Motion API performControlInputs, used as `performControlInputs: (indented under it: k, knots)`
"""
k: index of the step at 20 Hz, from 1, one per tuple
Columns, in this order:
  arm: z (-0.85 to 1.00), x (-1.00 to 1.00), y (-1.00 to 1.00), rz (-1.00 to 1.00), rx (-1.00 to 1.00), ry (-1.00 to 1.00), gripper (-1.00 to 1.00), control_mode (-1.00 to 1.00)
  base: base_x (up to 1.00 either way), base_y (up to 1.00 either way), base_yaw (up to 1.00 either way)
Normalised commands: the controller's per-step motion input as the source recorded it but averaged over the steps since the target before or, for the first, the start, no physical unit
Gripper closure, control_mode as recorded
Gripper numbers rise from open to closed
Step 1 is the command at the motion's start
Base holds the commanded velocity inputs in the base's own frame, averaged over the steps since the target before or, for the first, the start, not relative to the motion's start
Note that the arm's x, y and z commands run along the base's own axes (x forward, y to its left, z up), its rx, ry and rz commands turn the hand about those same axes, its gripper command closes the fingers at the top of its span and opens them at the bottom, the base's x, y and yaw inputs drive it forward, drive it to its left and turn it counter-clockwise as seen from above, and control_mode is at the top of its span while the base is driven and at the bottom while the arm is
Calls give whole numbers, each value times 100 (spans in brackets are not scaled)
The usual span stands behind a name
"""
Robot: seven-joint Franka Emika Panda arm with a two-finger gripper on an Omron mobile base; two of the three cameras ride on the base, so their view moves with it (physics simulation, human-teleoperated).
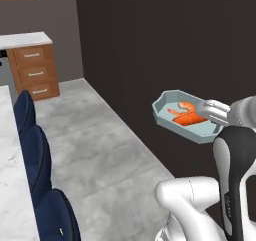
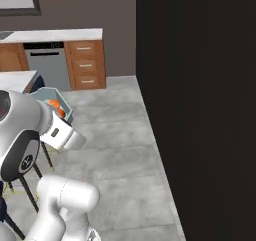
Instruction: Place the tupperware containing the shrimp and carrot meal in the microwave. Close the microwave door and press the start button to reheat the meal.
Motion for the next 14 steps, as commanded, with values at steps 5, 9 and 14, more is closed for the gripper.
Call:
performControlInputs:
  k: [5, 9, 14]
  knots:
    - [0, 0, 0, 0, 0, 0, 100, 100, 100, 3, 0]
    - [0, 0, 0, 0, 0, 0, 100, 100, 100, 2, 0]
    - [0, 0, 0, 0, 0, 0, 100, 100, 100, 0, 0]
